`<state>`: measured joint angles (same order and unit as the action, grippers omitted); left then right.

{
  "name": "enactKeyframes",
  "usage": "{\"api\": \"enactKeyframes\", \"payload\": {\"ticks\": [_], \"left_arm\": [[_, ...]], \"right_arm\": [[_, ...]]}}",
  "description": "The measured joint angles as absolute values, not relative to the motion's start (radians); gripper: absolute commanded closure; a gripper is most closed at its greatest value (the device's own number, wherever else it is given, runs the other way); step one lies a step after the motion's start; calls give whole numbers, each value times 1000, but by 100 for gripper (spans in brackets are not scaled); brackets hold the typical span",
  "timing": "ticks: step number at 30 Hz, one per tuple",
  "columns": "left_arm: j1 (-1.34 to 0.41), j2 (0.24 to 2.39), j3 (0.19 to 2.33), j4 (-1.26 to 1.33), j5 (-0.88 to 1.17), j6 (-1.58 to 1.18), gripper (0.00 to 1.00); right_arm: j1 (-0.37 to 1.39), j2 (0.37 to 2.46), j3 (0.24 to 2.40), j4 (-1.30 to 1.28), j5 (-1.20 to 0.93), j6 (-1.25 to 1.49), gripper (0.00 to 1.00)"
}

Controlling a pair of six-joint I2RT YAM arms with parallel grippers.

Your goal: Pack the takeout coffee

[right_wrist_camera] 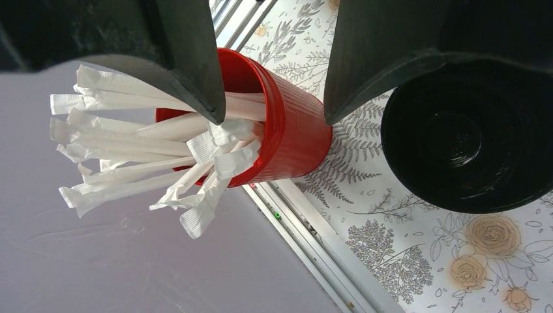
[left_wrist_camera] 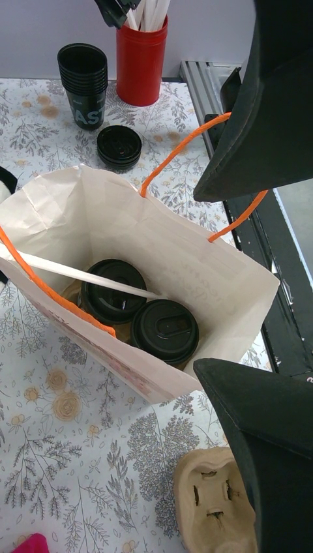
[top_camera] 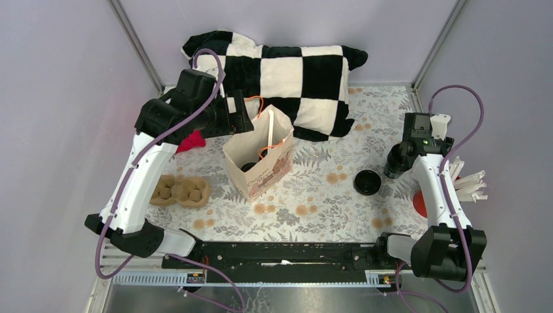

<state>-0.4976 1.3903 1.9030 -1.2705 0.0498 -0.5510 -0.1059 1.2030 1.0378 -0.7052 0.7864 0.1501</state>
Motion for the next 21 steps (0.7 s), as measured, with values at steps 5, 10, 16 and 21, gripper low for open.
{"api": "enactKeyframes", "payload": {"ticks": [5,10,16,21], "left_arm": [[-496,1390,1903,-1271,50,-551,7],[-496,1390,1903,-1271,50,-551,7],[-495,1390,1903,-1271,50,-551,7],[-493,1390,1903,-1271,51,-551,7]], "right_arm": [[-106,1203,1038,-705,796,138,36],[-108,1201,1038,-703,801,127,37],[-115,1201,1038,-690,805,115,45],[-118,1203,1038,-675,821,104,47]]}}
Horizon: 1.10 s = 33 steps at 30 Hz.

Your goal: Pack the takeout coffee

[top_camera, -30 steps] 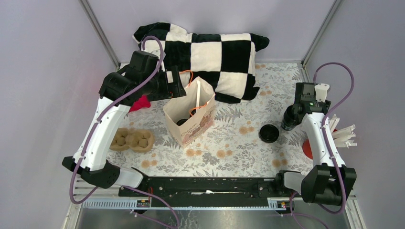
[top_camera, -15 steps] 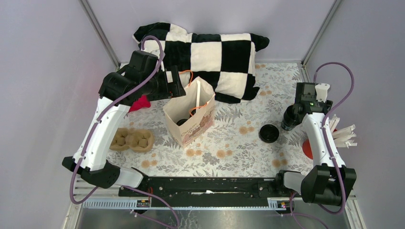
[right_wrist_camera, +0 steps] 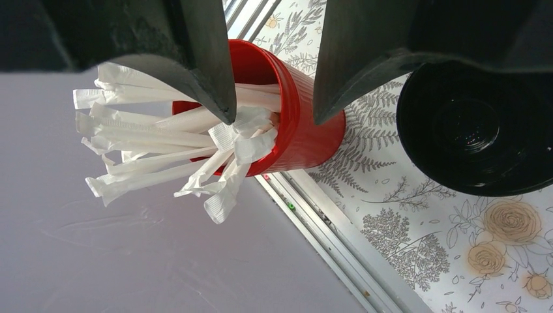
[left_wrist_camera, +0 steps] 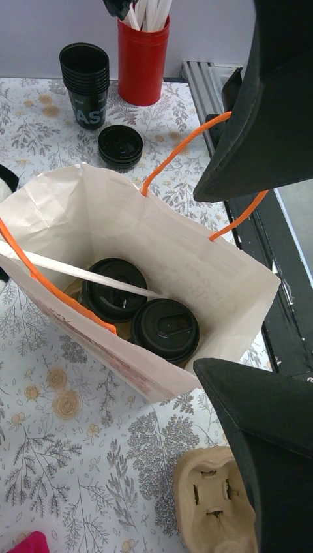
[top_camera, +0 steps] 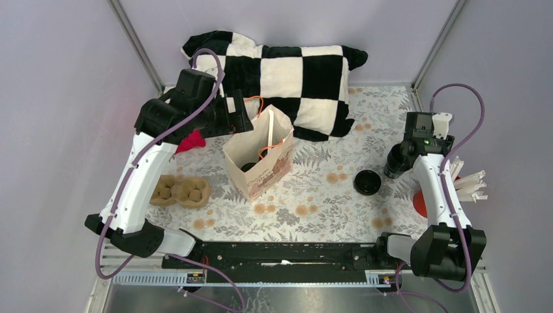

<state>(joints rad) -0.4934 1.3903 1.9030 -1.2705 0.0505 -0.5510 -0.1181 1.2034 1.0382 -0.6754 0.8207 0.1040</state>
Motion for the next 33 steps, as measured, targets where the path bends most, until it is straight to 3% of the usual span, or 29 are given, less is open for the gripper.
{"api": "enactKeyframes", "payload": {"ticks": [16,29,33], "left_arm": [[-480,1390,1887,-1271,58,-550,8],[-462,1389,1882,-1271,62,-547,8],[-459,1389,1871,-1269,68,-547,8]], "right_arm": [[-138,1208,1009,-644,848,89,53],[-141,1228,1008,-635,848,78,100],[-141,1228,1021,-654,846,82,100]]}}
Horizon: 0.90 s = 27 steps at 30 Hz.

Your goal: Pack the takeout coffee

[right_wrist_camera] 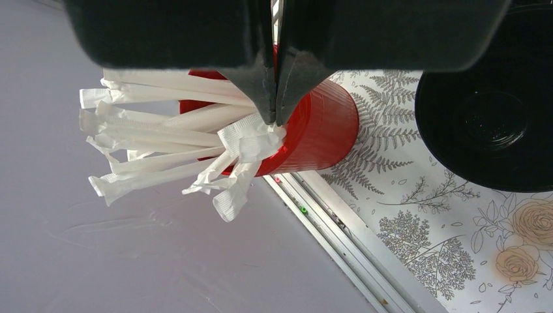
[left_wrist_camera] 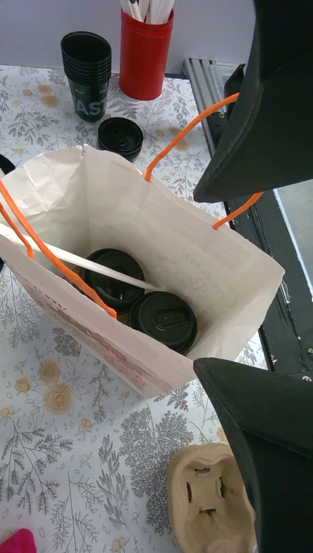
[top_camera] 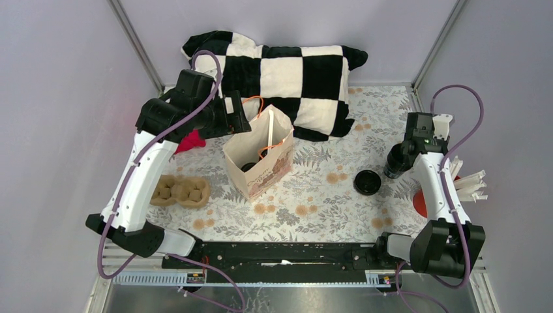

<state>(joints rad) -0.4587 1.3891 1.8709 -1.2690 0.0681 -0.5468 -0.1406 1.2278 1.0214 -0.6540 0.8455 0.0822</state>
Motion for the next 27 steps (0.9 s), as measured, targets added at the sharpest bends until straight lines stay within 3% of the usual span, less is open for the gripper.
{"api": "enactKeyframes", "payload": {"ticks": [14,27], "left_arm": [[-450,1389,1850,-1260,99,-546,8],[-443,1383,1839,-1251,101,-542,9]], "right_arm": [[-144,1096,1151,-836,739,91,100],[-144,1011,1432,-957,538,59,100]]}}
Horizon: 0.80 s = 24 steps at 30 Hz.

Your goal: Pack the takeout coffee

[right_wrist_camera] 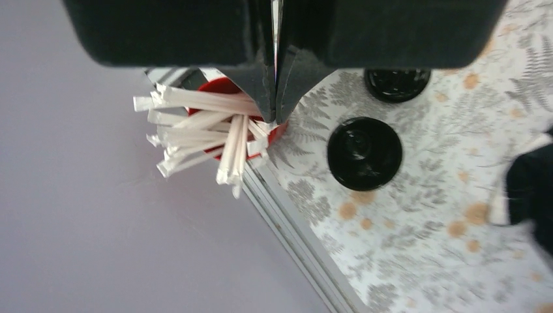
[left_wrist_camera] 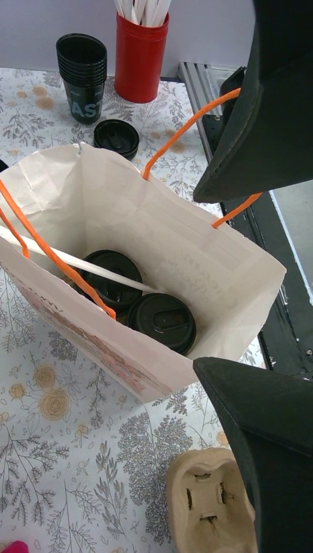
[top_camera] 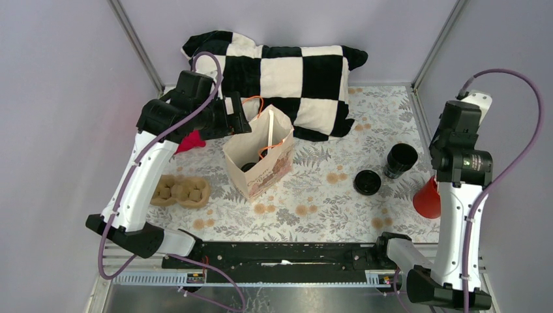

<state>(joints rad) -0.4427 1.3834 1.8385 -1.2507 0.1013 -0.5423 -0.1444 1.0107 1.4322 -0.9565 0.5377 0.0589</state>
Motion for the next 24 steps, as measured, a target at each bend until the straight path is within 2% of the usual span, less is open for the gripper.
{"api": "enactKeyframes", "payload": {"ticks": [9,16,20,24], "left_arm": [[-441,1364,1821,-1225,93,-544,10],[-440,1293,1802,-1188,37,-557,10],[-440,1236,1781,-1163,-10,-561,10],[-440,1174,1763,-1148,-59,-562,10]], "right_arm": [[-115,1018,1637,-961,212,42,100],[-58,1161,1879,-901,-282,136,100],[97,1277,1979,-778,-480,263,100],[275,1422,2075,-725,-545,345,100]]}}
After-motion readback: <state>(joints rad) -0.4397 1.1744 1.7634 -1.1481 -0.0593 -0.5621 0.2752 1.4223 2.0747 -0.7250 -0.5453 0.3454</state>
